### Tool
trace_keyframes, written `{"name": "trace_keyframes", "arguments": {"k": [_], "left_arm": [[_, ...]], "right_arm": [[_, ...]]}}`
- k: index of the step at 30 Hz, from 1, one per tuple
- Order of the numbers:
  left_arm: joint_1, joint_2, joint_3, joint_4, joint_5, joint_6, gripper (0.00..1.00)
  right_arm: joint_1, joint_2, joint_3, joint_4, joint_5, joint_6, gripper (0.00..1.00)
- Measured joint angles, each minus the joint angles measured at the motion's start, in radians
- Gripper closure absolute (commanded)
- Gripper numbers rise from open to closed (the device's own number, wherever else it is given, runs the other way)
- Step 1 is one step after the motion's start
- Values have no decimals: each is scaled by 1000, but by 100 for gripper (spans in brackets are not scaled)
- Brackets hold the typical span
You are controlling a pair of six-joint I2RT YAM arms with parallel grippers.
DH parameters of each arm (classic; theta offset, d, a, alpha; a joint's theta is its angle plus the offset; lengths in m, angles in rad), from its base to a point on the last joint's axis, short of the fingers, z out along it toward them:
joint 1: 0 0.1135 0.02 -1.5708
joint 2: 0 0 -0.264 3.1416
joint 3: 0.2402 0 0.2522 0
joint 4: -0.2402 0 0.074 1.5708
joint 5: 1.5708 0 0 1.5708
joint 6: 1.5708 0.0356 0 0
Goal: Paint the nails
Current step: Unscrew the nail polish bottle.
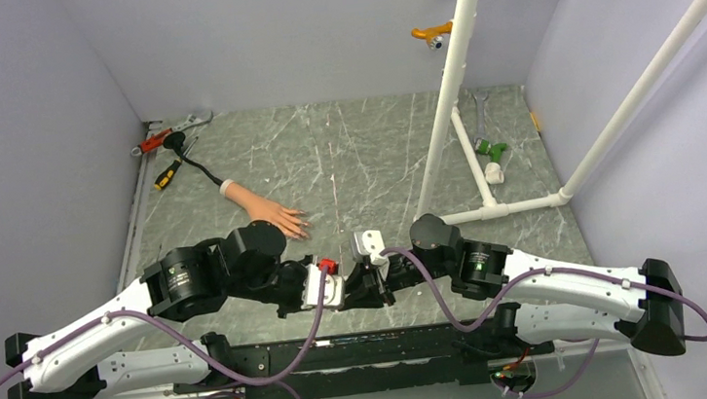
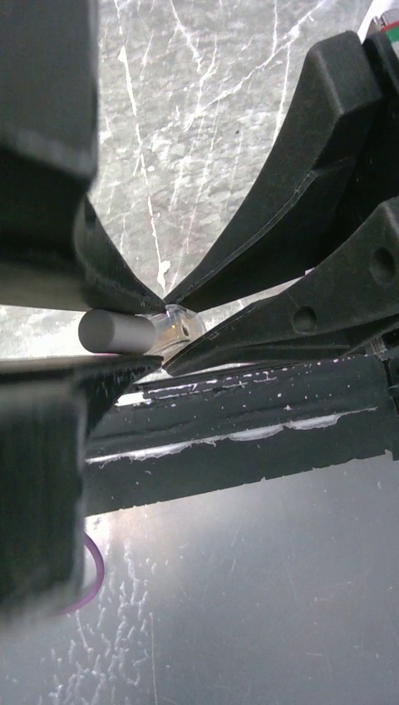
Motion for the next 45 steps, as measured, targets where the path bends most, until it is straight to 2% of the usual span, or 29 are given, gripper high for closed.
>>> {"name": "trace_keyframes", "arguments": {"k": [1, 3, 12, 24, 30, 35, 41, 45], "left_arm": [[-1, 0, 0, -2, 3, 2, 95], [-1, 2, 0, -6, 6, 0, 100], [-1, 11, 0, 0, -6, -75, 100], [3, 68, 43, 3, -162, -418, 100], [6, 96, 56, 1, -233, -530, 99], [8, 115, 68, -2, -277, -588, 71], [7, 116, 82, 29, -280, -621, 29], [1, 124, 122, 40, -256, -616, 19]], "right_arm": [[0, 1, 0, -3, 2, 0, 100], [0, 2, 0, -5, 5, -1, 100], [3, -4, -5, -10, 28, 1, 100], [8, -40, -31, -1, 150, 1, 100], [12, -48, -53, 21, 216, 2, 100], [14, -53, -60, 26, 254, 1, 100], [17, -56, -63, 47, 286, 1, 100], [16, -56, -63, 80, 311, 1, 100]]}}
